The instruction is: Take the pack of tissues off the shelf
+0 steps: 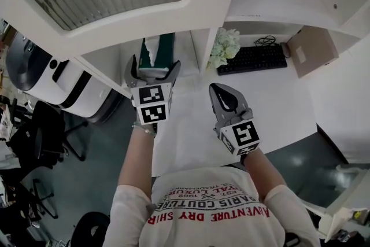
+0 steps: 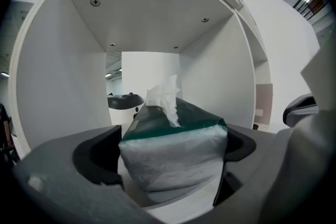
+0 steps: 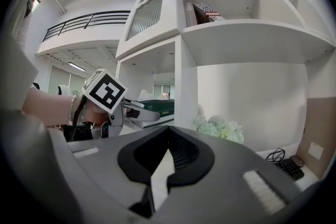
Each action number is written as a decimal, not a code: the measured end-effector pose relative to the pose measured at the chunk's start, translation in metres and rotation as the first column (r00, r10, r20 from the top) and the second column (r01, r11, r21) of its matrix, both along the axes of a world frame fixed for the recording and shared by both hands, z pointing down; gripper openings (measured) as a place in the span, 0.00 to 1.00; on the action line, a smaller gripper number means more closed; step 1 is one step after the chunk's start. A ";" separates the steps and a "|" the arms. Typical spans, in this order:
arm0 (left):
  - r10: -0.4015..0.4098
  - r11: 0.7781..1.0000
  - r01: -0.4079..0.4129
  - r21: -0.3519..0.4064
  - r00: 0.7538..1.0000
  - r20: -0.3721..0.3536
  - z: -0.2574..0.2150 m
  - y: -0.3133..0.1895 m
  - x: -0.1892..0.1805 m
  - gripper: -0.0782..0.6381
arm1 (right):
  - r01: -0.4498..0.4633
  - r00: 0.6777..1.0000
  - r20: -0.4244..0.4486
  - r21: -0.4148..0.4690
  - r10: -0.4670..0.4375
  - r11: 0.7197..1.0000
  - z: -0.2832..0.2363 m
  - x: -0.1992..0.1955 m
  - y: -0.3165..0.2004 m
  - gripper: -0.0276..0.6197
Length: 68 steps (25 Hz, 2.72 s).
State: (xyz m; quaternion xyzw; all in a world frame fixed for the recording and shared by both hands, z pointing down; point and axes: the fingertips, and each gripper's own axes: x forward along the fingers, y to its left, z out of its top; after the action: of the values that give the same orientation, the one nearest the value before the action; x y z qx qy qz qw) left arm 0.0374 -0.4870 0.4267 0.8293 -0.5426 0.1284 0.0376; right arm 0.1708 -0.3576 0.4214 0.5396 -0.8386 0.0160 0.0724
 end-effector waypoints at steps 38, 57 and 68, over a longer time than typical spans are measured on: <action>-0.041 0.990 0.038 0.132 0.999 0.020 -0.056 0.160 -0.013 0.70 | 0.144 0.990 -0.007 0.009 -0.144 0.990 -0.024 0.016 0.066 0.04; -0.067 0.992 0.067 0.108 0.998 -0.001 -0.020 0.249 -0.041 0.70 | 0.208 0.976 0.056 0.053 -0.210 0.977 -0.029 0.009 0.113 0.04; -0.066 0.989 0.068 0.131 0.998 -0.016 -0.028 0.249 -0.039 0.70 | 0.213 0.976 0.017 0.083 -0.215 0.973 -0.034 0.011 0.119 0.04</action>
State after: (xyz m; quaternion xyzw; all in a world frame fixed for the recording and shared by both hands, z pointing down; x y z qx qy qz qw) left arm -0.0012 -0.2384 0.3985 0.8121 -0.5770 0.0861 -0.0094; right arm 0.1821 -0.2387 0.3871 0.4482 -0.8928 -0.0188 0.0408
